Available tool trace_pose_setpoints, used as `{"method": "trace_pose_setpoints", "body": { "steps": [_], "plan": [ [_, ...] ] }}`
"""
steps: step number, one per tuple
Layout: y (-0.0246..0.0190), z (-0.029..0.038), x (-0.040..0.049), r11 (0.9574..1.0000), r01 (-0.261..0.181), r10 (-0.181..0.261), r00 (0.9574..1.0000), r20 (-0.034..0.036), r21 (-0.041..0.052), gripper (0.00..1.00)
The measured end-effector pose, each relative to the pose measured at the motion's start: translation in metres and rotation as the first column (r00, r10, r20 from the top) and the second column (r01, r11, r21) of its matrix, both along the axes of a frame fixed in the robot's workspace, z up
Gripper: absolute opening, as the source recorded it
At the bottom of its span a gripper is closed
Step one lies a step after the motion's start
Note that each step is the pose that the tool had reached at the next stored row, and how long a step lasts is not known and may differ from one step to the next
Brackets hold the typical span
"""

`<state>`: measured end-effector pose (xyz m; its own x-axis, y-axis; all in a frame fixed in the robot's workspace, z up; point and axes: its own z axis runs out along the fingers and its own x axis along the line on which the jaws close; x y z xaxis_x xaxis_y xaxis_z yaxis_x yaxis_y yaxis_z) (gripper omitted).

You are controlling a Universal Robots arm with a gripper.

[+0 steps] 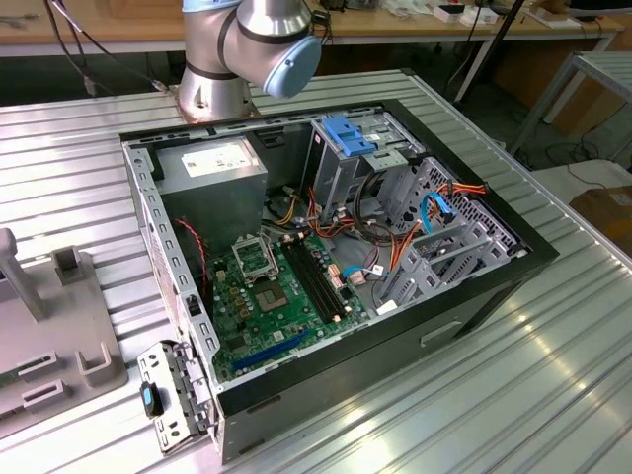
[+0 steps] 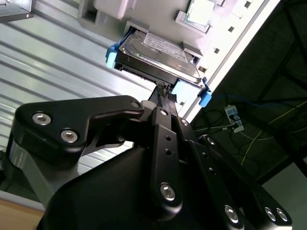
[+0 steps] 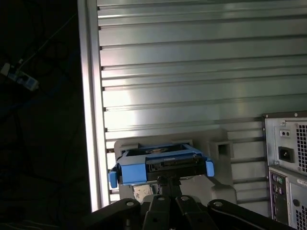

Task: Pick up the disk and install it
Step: 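Reach for the disk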

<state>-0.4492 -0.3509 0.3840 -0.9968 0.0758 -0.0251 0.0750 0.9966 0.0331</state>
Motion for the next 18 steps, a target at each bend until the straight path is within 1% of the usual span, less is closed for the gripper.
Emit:
{"method": "trace_pose_setpoints", "body": {
  "steps": [2, 3, 4, 6, 8, 11, 12, 13, 14, 17, 18],
  "plan": [
    [0.0024, -0.0009, -0.0053, 1.0000, 0.000, 0.000, 1.0000, 0.0001, -0.0036, 0.11],
    [0.0028, -0.0014, -0.0073, 1.0000, 0.000, 0.000, 1.0000, 0.0002, -0.0051, 0.11],
    [0.0029, -0.0022, -0.0116, 1.0000, 0.000, 0.000, 1.0000, -0.0002, -0.0073, 0.11],
    [0.0028, -0.0028, -0.0155, 1.0000, 0.000, 0.000, 1.0000, -0.0003, -0.0077, 0.11],
    [0.0024, -0.0033, -0.0216, 1.0000, 0.000, 0.000, 1.0000, -0.0003, -0.0077, 0.11],
    [0.0024, -0.0033, -0.0219, 1.0000, 0.000, 0.000, 1.0000, -0.0003, -0.0078, 0.11],
    [0.0024, -0.0034, -0.0220, 1.0000, 0.000, 0.000, 1.0000, -0.0028, -0.0077, 0.11],
    [0.0024, -0.0034, -0.0220, 1.0000, 0.000, 0.000, 1.0000, -0.0082, -0.0079, 0.11],
    [0.0024, -0.0035, -0.0220, 1.0000, 0.000, 0.000, 0.9998, -0.0181, -0.0078, 0.11],
    [0.0024, -0.0034, -0.0219, 1.0000, 0.000, 0.000, 0.9998, -0.0184, -0.0078, 0.11],
    [0.0022, -0.0036, -0.0219, 0.9999, -0.008, 0.007, 0.9998, -0.0186, -0.0078, 0.11]
  ]
}}
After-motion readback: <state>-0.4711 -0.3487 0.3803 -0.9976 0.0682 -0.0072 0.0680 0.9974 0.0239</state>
